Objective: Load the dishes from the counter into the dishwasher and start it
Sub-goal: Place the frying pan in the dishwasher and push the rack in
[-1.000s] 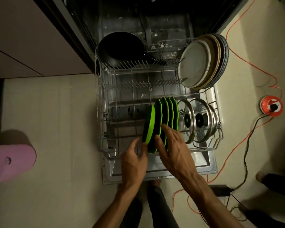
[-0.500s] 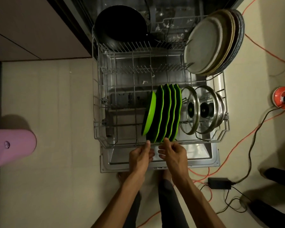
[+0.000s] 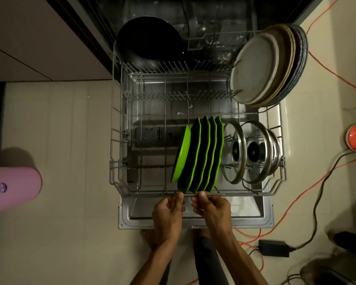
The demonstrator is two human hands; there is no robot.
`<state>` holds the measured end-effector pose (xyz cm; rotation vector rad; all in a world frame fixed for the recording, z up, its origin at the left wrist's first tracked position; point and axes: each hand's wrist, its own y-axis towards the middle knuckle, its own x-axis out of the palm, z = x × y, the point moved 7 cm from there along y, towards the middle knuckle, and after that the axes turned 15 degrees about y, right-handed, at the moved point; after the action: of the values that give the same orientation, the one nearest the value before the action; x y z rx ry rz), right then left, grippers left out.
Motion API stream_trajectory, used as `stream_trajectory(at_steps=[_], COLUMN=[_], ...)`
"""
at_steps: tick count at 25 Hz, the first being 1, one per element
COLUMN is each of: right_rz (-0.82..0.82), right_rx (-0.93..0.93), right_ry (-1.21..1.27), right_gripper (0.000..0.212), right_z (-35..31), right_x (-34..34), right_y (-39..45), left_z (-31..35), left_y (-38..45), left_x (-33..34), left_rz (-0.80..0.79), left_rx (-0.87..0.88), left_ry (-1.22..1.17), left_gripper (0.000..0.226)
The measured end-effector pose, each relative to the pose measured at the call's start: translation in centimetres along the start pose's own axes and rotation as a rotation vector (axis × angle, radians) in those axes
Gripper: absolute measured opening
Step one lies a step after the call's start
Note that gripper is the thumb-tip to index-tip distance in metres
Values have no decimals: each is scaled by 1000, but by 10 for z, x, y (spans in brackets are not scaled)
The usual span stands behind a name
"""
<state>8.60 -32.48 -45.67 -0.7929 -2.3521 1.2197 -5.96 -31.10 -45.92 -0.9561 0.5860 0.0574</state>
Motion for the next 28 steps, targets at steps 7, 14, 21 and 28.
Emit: stream_trajectory(at_steps=[7, 14, 21, 28], right_rz=[-38, -73, -38, -148], right_rx=[-161, -289, -959, -970], right_ry=[-107, -251, -796, -1488], right_gripper=[18, 28, 6, 76], right_z=[-61, -130, -190, -139], right_x=[40, 84, 110, 126], right_y=[39, 90, 81, 95], left_z=[75, 162, 228, 199], left_y=[47, 101, 99, 91], left_x=[-18, -30, -42, 4], left_rz=[135, 242, 572, 393], left_rx=[220, 349, 803, 1014], left_ry=[262, 371, 579, 1187], left_gripper=[30, 38, 26, 90])
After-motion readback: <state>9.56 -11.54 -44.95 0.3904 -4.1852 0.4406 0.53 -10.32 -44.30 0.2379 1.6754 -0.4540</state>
